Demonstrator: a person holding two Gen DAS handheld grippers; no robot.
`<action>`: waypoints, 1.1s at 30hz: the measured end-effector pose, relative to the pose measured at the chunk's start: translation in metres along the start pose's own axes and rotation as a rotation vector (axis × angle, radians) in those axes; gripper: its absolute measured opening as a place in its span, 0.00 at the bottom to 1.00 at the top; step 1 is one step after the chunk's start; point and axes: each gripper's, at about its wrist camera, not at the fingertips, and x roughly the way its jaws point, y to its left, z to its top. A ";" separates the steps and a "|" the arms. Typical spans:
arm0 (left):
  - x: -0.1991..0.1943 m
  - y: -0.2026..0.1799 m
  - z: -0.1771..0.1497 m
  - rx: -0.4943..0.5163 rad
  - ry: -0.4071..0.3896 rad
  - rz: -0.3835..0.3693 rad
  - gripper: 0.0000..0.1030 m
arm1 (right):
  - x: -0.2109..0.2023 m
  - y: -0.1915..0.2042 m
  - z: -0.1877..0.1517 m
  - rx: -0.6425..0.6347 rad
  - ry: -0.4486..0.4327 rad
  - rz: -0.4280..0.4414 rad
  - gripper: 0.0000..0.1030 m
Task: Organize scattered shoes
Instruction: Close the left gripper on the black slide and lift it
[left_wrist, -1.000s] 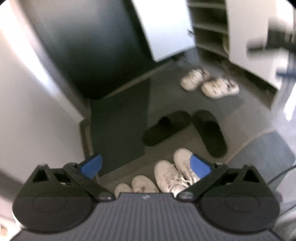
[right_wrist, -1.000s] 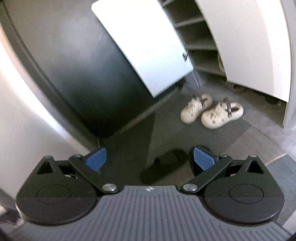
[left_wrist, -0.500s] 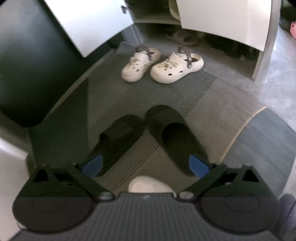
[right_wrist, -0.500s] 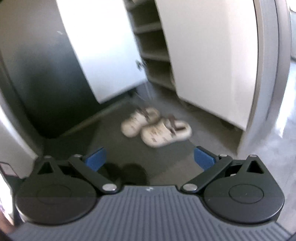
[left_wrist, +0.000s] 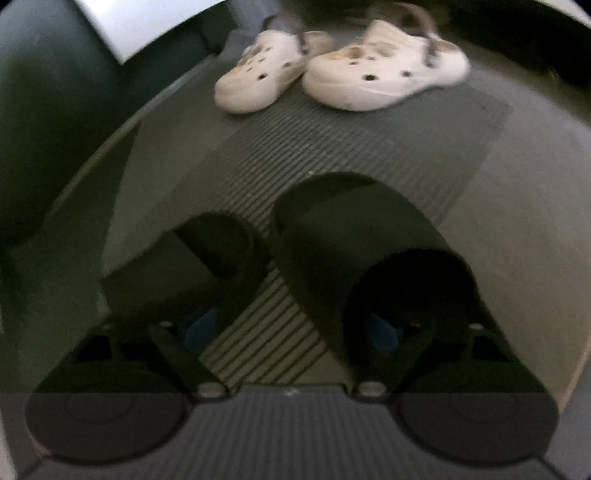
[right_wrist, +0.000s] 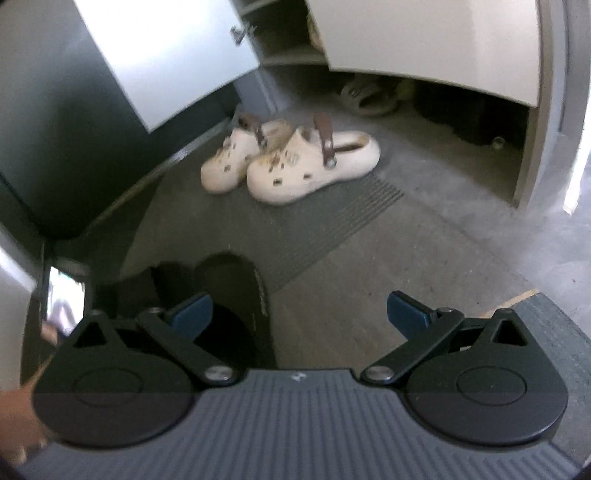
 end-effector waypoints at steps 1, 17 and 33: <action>0.003 0.001 0.002 -0.017 -0.010 0.000 0.79 | 0.003 0.000 -0.002 -0.032 -0.006 -0.014 1.00; 0.019 0.007 0.016 -0.165 0.034 -0.011 0.13 | 0.017 -0.013 -0.024 -0.061 0.013 -0.055 1.00; -0.032 -0.014 0.009 -0.433 0.155 -0.246 0.12 | -0.014 -0.047 -0.064 -0.012 -0.057 -0.155 1.00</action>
